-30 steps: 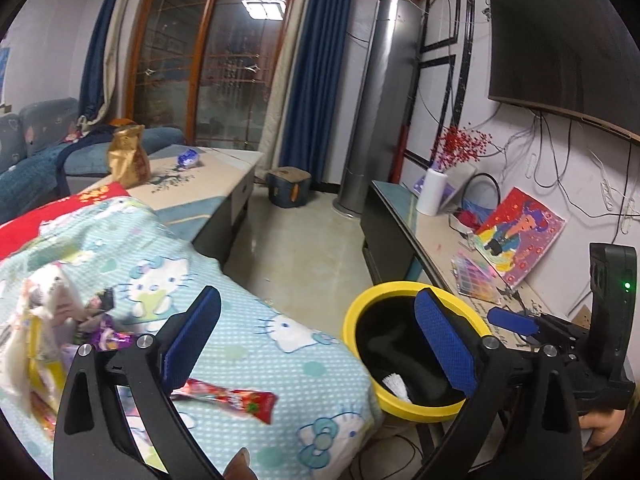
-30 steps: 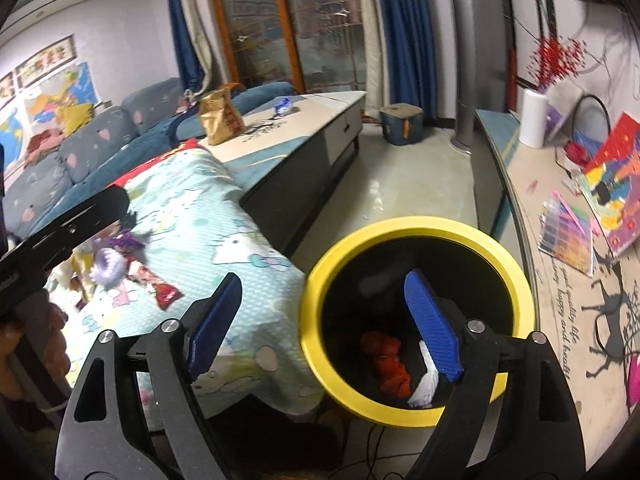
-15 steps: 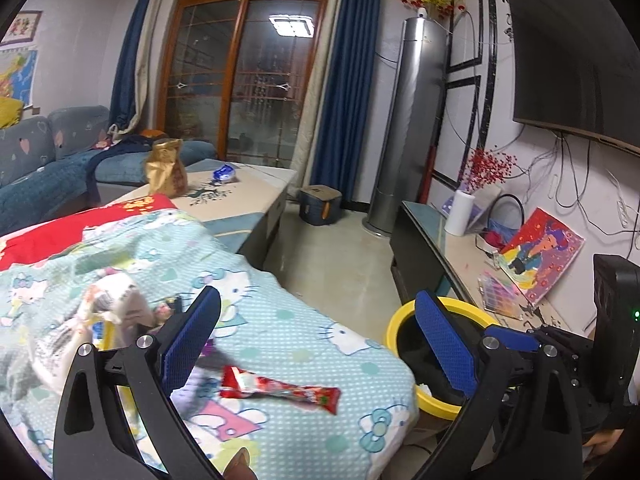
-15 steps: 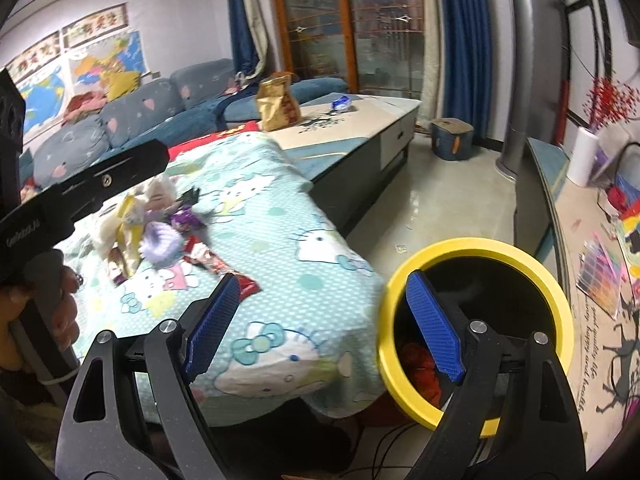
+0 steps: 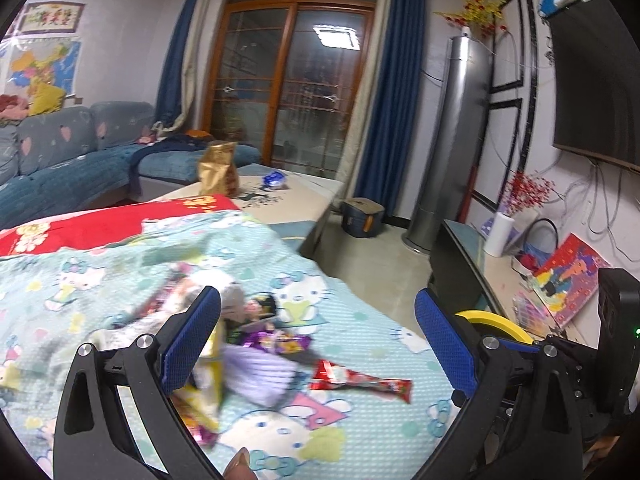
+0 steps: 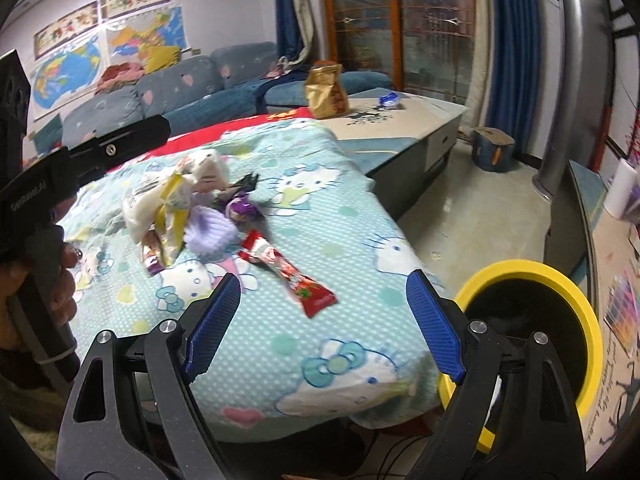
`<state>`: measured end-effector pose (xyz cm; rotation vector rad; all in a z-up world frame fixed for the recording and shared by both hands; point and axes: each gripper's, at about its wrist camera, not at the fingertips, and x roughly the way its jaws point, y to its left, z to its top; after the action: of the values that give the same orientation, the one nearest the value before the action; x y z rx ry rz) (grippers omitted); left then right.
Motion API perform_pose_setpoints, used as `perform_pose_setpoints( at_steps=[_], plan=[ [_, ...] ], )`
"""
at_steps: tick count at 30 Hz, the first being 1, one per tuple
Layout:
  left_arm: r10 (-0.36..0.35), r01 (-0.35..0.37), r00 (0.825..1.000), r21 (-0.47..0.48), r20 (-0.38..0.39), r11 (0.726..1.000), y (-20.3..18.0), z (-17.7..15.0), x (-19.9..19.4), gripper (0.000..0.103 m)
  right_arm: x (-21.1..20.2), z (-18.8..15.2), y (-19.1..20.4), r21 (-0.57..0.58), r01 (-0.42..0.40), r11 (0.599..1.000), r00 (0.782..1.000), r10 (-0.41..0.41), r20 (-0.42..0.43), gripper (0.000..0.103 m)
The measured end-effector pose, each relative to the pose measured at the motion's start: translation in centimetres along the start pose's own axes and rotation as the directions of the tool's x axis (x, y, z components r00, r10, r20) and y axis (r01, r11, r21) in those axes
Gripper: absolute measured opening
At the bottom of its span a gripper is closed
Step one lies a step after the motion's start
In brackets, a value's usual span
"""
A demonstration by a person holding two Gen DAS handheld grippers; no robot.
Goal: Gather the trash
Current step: 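Move both open tools back over the trash on the bedspread, then grasp the white printed plastic bag with the left tool while the right tool grasps the red candy wrapper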
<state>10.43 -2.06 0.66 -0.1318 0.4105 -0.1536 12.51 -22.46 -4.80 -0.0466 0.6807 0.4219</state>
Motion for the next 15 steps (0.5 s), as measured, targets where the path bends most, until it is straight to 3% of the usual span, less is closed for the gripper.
perform_pose_setpoints(
  at_steps=[15],
  plan=[
    [0.133, -0.134, 0.991, -0.102, -0.015, 0.986, 7.6, -0.6, -1.6, 0.095, 6.1, 1.6, 3.3, -0.105, -0.056, 0.993, 0.994, 0.045, -0.101, 0.077]
  ],
)
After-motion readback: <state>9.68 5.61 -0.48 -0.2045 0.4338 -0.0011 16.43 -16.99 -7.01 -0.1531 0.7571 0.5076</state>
